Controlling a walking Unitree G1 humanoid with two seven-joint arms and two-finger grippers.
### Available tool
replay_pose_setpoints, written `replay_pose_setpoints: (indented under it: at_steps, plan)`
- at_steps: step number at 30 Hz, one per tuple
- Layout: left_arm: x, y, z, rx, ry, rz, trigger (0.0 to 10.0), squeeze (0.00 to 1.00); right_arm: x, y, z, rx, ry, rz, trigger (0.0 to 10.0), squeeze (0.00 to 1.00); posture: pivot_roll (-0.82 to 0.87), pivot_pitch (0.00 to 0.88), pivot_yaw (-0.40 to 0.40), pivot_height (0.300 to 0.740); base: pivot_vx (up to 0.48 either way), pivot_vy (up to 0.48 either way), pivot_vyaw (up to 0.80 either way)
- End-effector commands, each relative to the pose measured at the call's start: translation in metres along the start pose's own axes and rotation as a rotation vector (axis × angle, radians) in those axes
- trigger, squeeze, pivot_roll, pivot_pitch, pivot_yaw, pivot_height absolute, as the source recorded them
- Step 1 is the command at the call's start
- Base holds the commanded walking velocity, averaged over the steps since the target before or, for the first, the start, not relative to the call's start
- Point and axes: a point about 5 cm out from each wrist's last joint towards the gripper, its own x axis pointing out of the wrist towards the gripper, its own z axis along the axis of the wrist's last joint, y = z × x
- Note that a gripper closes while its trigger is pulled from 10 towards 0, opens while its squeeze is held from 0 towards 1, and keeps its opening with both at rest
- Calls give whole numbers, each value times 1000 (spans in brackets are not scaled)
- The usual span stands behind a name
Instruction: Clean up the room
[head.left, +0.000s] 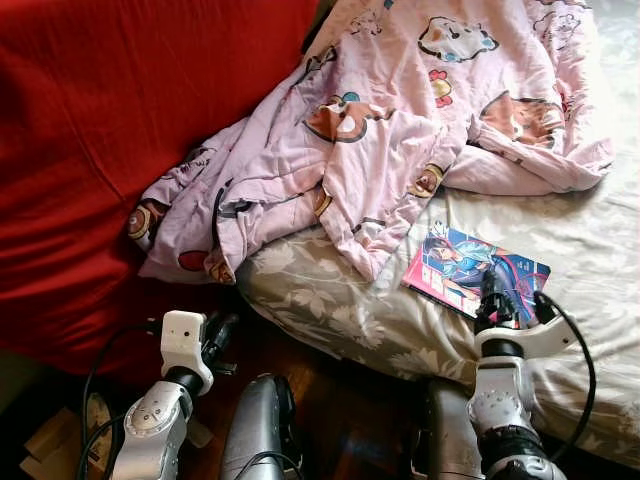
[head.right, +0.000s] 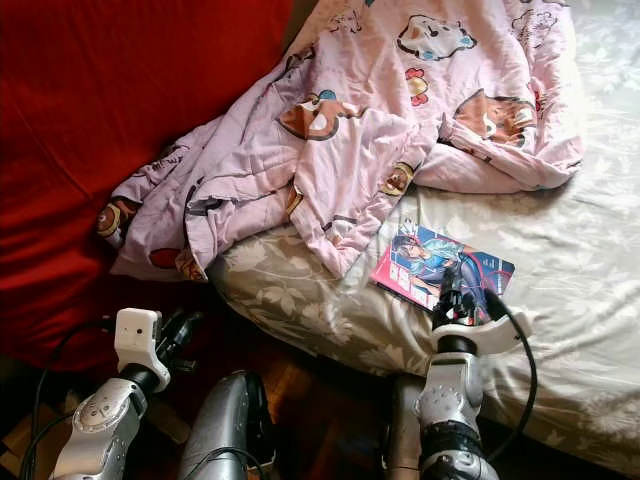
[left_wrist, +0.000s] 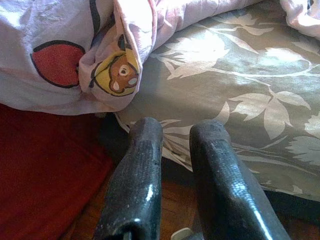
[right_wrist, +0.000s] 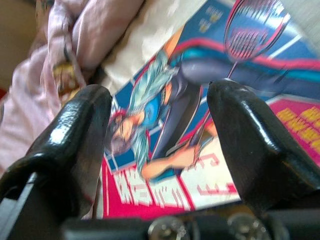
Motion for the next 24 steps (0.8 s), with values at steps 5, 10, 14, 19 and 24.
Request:
replay_pose_setpoints:
  at_steps: [5, 10, 14, 19, 24]
  plan:
    - [-7, 8, -6, 13, 30, 26, 10000, 0, -1, -10, 5, 32, -39, -47, 10000, 0, 78, 270, 130, 586, 0, 0, 0]
    - [-9, 9, -7, 15, 36, 32, 10000, 0, -7, -27, 8, 41, -47, -126, 10000, 0, 88, 268, 133, 586, 0, 0, 0]
    - [-12, 11, -9, 18, 42, 37, 10000, 0, -6, -33, 13, 33, -65, -160, 10000, 0, 91, 266, 137, 586, 0, 0, 0]
    - [-11, 12, -8, 22, 41, 38, 10000, 0, -6, -39, 21, 36, -90, -200, 10000, 0, 92, 260, 140, 586, 0, 0, 0]
    - [-11, 12, -8, 24, 42, 34, 10000, 0, -6, -41, 20, 26, -69, -197, 10000, 0, 92, 258, 143, 586, 0, 0, 0]
